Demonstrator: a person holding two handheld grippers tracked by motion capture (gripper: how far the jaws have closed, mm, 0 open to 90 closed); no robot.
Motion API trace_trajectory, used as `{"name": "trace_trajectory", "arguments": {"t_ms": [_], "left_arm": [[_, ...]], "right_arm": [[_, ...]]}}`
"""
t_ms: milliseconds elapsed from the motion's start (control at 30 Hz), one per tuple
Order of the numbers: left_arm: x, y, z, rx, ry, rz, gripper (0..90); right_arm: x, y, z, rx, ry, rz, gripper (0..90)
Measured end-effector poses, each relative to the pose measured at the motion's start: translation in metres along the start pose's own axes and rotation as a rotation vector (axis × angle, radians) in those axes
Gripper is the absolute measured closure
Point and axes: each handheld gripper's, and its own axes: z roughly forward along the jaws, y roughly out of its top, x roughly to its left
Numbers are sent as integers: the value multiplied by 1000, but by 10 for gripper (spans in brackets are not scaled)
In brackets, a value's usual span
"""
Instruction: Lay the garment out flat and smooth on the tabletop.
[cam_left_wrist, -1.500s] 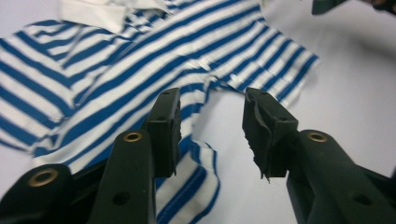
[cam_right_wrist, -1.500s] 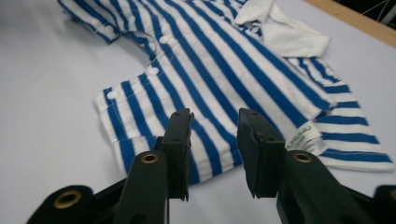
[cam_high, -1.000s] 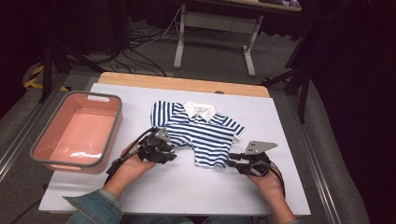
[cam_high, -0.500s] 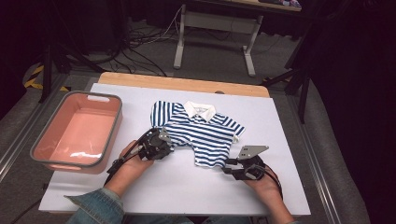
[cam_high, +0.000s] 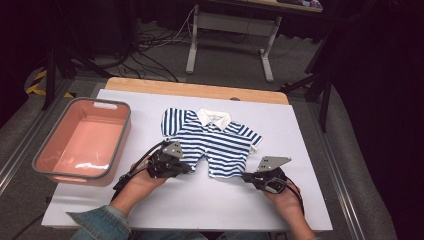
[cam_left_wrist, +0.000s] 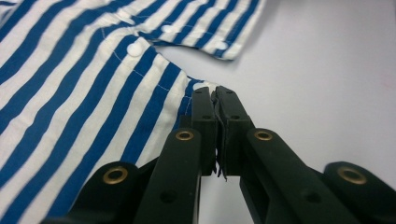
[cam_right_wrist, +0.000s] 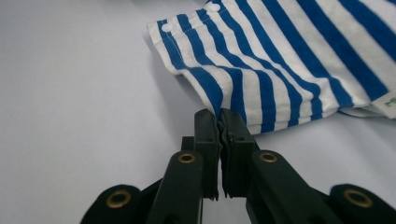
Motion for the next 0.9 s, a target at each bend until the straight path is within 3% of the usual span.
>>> {"name": "trace_trajectory", "arguments": {"t_ms": [200,300,400,533,633,800,900], "left_arm": [[-11,-5,6,51,-74,14,864],[-19,-5,8,66,-114,36,875],[-22,-7,6,60,-79,32,771],[-14,-13,-5,30,-43,5,626],[-6,-19,-12,28,-25,-8,602],[1,-23,-10,75,-24,15,578],[4,-25,-1,127,-25,40,587]], "right_arm": [[8,-4,-20,11,-21,-33,867],[12,-11,-30,38,0,-53,868],[16,-17,-34,64,38,-63,858],[17,-17,-37,39,-1,-85,694],[19,-11,-38,6,-12,-112,648],[21,-1,-27,-4,26,-153,651],[19,7,0,32,92,-195,652]]}}
